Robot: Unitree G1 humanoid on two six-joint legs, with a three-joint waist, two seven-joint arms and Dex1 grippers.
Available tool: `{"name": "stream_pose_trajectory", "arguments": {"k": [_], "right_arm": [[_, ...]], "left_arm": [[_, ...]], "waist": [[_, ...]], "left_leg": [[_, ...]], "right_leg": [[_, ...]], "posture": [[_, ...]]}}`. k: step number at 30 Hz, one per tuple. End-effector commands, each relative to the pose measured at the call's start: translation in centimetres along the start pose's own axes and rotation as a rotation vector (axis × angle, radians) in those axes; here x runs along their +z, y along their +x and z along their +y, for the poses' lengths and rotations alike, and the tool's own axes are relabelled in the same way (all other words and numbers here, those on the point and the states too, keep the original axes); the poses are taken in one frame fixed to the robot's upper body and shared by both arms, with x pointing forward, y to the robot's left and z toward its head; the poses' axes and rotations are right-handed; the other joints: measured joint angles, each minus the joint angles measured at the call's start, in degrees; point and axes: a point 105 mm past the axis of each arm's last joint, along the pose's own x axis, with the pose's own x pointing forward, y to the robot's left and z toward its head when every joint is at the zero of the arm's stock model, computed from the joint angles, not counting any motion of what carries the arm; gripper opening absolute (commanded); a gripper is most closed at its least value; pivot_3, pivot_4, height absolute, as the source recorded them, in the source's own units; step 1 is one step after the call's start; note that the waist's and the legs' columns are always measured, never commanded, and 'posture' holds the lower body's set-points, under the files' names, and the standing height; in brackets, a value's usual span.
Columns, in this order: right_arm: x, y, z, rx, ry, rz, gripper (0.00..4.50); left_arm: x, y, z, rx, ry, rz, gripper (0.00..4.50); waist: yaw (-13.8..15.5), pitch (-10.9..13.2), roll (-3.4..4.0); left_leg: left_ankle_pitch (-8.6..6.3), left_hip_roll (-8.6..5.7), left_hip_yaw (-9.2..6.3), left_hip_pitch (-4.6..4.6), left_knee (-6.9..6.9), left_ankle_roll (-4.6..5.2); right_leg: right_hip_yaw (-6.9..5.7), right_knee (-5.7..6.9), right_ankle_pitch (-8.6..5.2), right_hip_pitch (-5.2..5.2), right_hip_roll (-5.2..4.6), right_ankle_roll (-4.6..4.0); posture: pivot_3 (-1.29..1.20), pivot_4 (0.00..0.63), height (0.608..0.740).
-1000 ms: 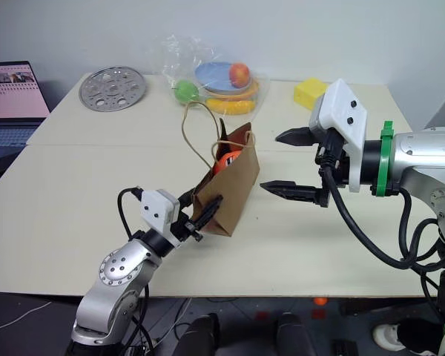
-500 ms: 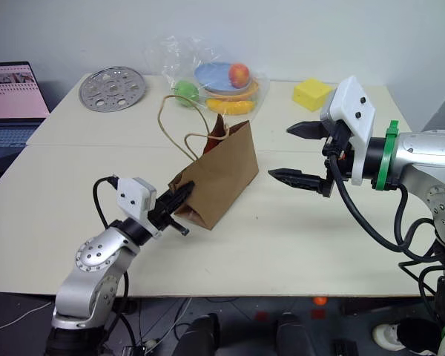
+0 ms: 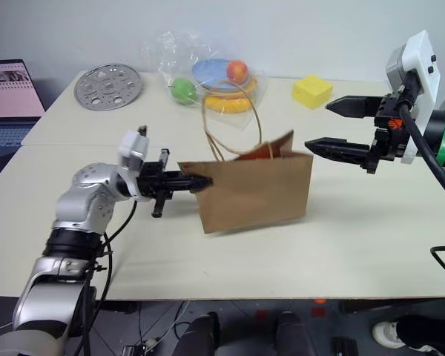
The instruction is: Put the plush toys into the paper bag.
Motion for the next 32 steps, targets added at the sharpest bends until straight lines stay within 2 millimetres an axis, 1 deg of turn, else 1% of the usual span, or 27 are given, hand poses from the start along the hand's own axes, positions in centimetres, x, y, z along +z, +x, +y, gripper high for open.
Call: {"name": "stream_pose_trajectory", "arguments": {"k": [1, 6, 9, 10, 13, 18, 20, 21, 22, 23, 24, 25, 27, 29, 32], "right_arm": [[0.4, -0.4, 1.5, 0.050, 0.002, 0.001, 4.50], [-0.3, -0.1, 1.8, 0.045, 0.011, 0.004, 4.50], [-0.2, 0.0, 1.9, 0.042, 0.009, -0.003, 4.50], [-0.3, 0.0, 1.8, 0.039, 0.011, -0.004, 4.50], [-0.3, 0.2, 1.7, 0.035, 0.012, -0.004, 4.50], [-1.1, 0.0, 0.7, -0.016, 0.015, 0.003, 4.50], [-1.9, -0.7, -0.2, -0.068, 0.021, 0.020, 4.50], [-2.3, -1.0, -0.5, -0.087, 0.018, 0.027, 4.50], [-2.5, -1.4, -0.9, -0.114, 0.018, 0.030, 4.50], [-2.6, -1.7, -1.1, -0.129, 0.027, 0.030, 4.50], [-2.8, -1.9, -1.3, -0.146, 0.025, 0.032, 4.50], [-3.1, -2.2, -1.5, -0.165, 0.031, 0.032, 4.50], [-3.5, -2.3, -1.7, -0.182, 0.037, 0.030, 4.50], [-3.7, -2.3, -1.7, -0.184, 0.049, 0.025, 4.50], [-4.0, -2.2, -1.8, -0.190, 0.052, 0.020, 4.50]], "left_arm": [[0.2, 0.7, 0.5, -0.050, 0.080, 0.019, 0.02], [0.6, 1.1, 1.2, -0.058, 0.114, 0.020, 0.02], [0.6, 0.9, 1.5, -0.052, 0.132, 0.044, 0.62], [1.0, 0.8, 1.8, -0.044, 0.135, 0.045, 0.86], [2.3, -0.4, 2.0, -0.020, 0.149, 0.058, 1.82], [3.7, -3.8, 1.2, 0.033, 0.136, 0.129, 3.39], [5.8, -6.0, 1.0, 0.119, 0.134, 0.159, 4.09], [6.5, -6.6, 0.9, 0.149, 0.132, 0.171, 4.35], [7.2, -7.1, 0.8, 0.192, 0.133, 0.196, 4.47], [7.9, -7.4, 0.4, 0.222, 0.102, 0.219, 4.47], [9.0, -7.4, -0.1, 0.242, 0.084, 0.208, 4.47], [9.4, -7.5, -0.2, 0.291, 0.085, 0.238, 4.47], [9.8, -7.7, -0.2, 0.362, 0.095, 0.276, 4.47], [11.0, -7.5, -0.7, 0.373, 0.099, 0.208, 4.47], [11.5, -7.4, -0.6, 0.404, 0.157, 0.180, 4.47]], "waist": [[-0.1, 0.0, 0.01], [0.0, 0.0, 0.01], [-0.1, 0.0, 0.01], [-0.1, 0.0, 0.01], [-0.3, 0.0, 0.02], [-0.8, 0.0, 0.03], [-0.8, 0.0, 0.04], [-0.8, 0.1, 0.00], [-0.8, 0.1, 0.02], [-0.8, 0.1, 0.04], [-0.8, 0.1, 0.05], [-0.8, 0.1, 0.07], [-0.6, 0.1, 0.08], [-0.5, 0.1, 0.12], [-0.5, 0.1, 0.12]], "left_leg": [[0.00, 0.00, 0.00, -0.03, 0.00, 0.00], [0.00, -0.01, -0.04, -0.10, 0.09, 0.00], [0.00, -0.01, -0.04, -0.10, 0.11, 0.00], [0.00, 0.00, -0.04, -0.10, 0.11, 0.00], [0.00, 0.00, -0.06, -0.12, 0.10, 0.00], [0.00, 0.00, -0.08, -0.11, 0.06, 0.01], [0.00, 0.00, -0.08, -0.10, 0.06, 0.01], [0.01, 0.00, -0.08, -0.10, 0.07, 0.01], [0.00, 0.02, -0.10, -0.12, 0.07, 0.01], [0.00, 0.02, -0.08, -0.12, 0.07, 0.00], [0.01, 0.02, -0.08, -0.14, 0.07, 0.01], [0.00, 0.02, -0.08, -0.14, 0.07, 0.01], [0.01, 0.02, -0.10, -0.12, 0.07, 0.00], [0.01, 0.02, -0.09, -0.06, 0.09, 0.00], [0.01, 0.02, -0.07, -0.06, 0.13, 0.00]], "right_leg": [[0.01, 0.00, 0.01, -0.01, 0.00, 0.01], [0.00, -0.03, 0.09, -0.02, -0.01, 0.15], [0.01, -0.05, 0.10, -0.01, -0.01, 0.18], [0.00, -0.04, 0.10, -0.01, 0.00, 0.18], [-0.01, -0.03, 0.11, -0.02, 0.00, 0.18], [-0.01, 0.00, 0.11, -0.04, 0.00, 0.18], [-0.01, 0.01, 0.10, -0.03, 0.00, 0.18], [-0.02, 0.01, 0.10, -0.03, 0.00, 0.18], [-0.03, 0.01, 0.10, -0.04, 0.00, 0.18], [-0.02, 0.00, 0.10, -0.04, 0.00, 0.19], [-0.02, 0.00, 0.10, -0.07, 0.00, 0.19], [-0.01, 0.02, 0.10, -0.07, 0.00, 0.19], [-0.04, 0.02, 0.08, -0.04, -0.01, 0.23], [-0.03, 0.04, 0.03, 0.02, -0.01, 0.31], [-0.02, 0.04, 0.03, 0.02, 0.00, 0.31]], "posture": [[0.00, 0.150, 0.740], [0.00, 0.150, 0.740], [0.00, 0.150, 0.740], [0.00, 0.150, 0.740], [0.00, 0.150, 0.740], [0.00, 0.150, 0.740], [0.00, 0.150, 0.740], [0.00, 0.150, 0.740], [0.00, 0.150, 0.740], [0.00, 0.150, 0.740], [0.00, 0.150, 0.740], [0.00, 0.150, 0.740], [0.00, 0.150, 0.740], [0.00, 0.150, 0.740], [0.00, 0.150, 0.740]]}}
